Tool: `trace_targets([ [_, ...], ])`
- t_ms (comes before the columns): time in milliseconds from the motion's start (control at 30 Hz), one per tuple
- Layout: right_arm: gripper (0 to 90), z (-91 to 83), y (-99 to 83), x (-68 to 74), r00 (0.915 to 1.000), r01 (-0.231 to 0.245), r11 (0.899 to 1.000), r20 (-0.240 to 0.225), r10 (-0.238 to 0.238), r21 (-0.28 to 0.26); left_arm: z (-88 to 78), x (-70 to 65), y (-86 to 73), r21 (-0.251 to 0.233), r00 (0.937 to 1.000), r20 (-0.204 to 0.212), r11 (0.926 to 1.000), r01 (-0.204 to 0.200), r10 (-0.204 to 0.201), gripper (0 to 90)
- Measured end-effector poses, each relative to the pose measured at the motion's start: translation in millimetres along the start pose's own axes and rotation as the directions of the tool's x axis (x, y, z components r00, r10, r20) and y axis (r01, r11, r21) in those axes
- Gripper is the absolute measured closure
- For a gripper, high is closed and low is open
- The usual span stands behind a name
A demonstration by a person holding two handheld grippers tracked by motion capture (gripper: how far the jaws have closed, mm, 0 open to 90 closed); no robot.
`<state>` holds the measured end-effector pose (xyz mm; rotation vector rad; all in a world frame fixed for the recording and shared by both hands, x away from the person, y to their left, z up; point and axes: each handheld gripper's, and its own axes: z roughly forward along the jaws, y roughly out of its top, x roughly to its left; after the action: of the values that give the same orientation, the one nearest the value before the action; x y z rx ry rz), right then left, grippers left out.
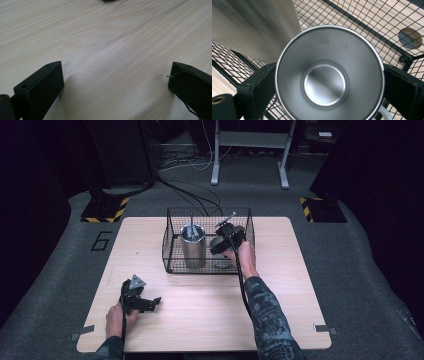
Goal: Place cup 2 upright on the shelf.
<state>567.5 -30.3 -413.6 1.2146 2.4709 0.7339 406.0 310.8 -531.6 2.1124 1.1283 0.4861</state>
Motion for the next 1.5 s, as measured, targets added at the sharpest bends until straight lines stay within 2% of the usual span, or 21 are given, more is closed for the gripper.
trace_targets([
  [200, 5.4, 2.0, 0.2, 1.4, 1.0000, 0.001, 1.000, 0.001, -0.001, -0.002, -0.2, 0.2, 0.1, 0.003, 1.0000, 0.003, 1.0000, -0.001, 0.001, 0.0],
  [333, 5.1, 2.5, -1.4, 0.1, 0.9993, -0.033, 0.999, -0.015, 0.033, -0.005, -0.5, 0.6, 0.2, 0.007, 1.0000, 0.004, 1.0000, -0.006, 0.006, 0.0],
  [367, 5.0, 2.5, -1.4, -1.1, 0.9996, -0.021, 1.000, -0.016, 0.021, -0.006, 0.0, 0.0, 0.0, 0.000, 1.0000, 0.000, 1.0000, 0.000, 0.000, 0.0],
  [500, 3.0, 1.4, -1.7, -2.4, 0.9996, -0.025, 1.000, -0.014, 0.025, 0.000, -0.2, 0.3, 0.1, 0.003, 1.0000, 0.004, 1.0000, -0.001, 0.001, 0.0],
  [600, 0.1, -2.4, -0.4, -0.6, 0.9999, -0.012, 1.000, -0.013, 0.012, -0.019, 0.0, 0.0, 0.0, 0.000, 1.0000, 0.000, 1.0000, 0.000, 0.000, 0.0],
  [767, 0.0, -8.9, 1.3, 1.7, 0.9998, 0.021, 0.999, 0.002, -0.021, -0.038, 0.0, 0.0, 0.0, 0.001, 1.0000, 0.000, 1.0000, -0.001, 0.001, 0.0],
  [833, 0.0, -12.1, 1.7, 2.2, 0.9998, 0.018, 0.998, 0.006, -0.018, -0.052, -0.4, 0.2, 0.2, 0.005, 1.0000, 0.003, 1.0000, -0.001, 0.001, 0.0],
  [933, 0.0, -19.4, 2.7, 2.4, 0.9994, 0.034, 0.997, 0.001, -0.034, -0.070, -0.2, 0.3, 0.1, 0.003, 1.0000, 0.004, 1.0000, -0.001, 0.001, 0.0],
  [1000, 0.0, -25.6, 2.3, 2.9, 0.9996, 0.026, 0.996, -0.010, -0.027, -0.088, -0.9, 1.2, 0.5, 0.015, 0.9999, 0.004, 0.9998, -0.013, 0.013, 0.0],
  [1167, 0.0, -41.0, 1.1, 7.1, 0.9985, 0.054, 0.993, -0.005, -0.055, -0.106, -0.9, 1.3, 0.5, 0.015, 0.9999, 0.003, 0.9998, -0.013, 0.012, 0.0],
  [1300, 0.0, -57.8, -3.5, 9.8, 0.9980, 0.051, 0.989, -0.031, -0.055, -0.136, -1.0, 1.9, 0.8, 0.016, 0.9998, -0.001, 0.9996, -0.022, 0.022, 0.0],
  [1400, 0.0, -70.0, -7.6, 12.7, 0.9957, 0.075, 0.985, -0.042, -0.083, -0.155, -0.9, 1.6, 0.8, 0.015, 0.9999, 0.000, 0.9998, -0.016, 0.016, 0.0],
  [1500, 0.0, -81.5, -13.3, 17.4, 0.9944, 0.077, 0.981, -0.058, -0.089, -0.180, -1.1, 1.9, 0.9, 0.018, 0.9998, 0.000, 0.9996, -0.021, 0.021, 0.0],
])
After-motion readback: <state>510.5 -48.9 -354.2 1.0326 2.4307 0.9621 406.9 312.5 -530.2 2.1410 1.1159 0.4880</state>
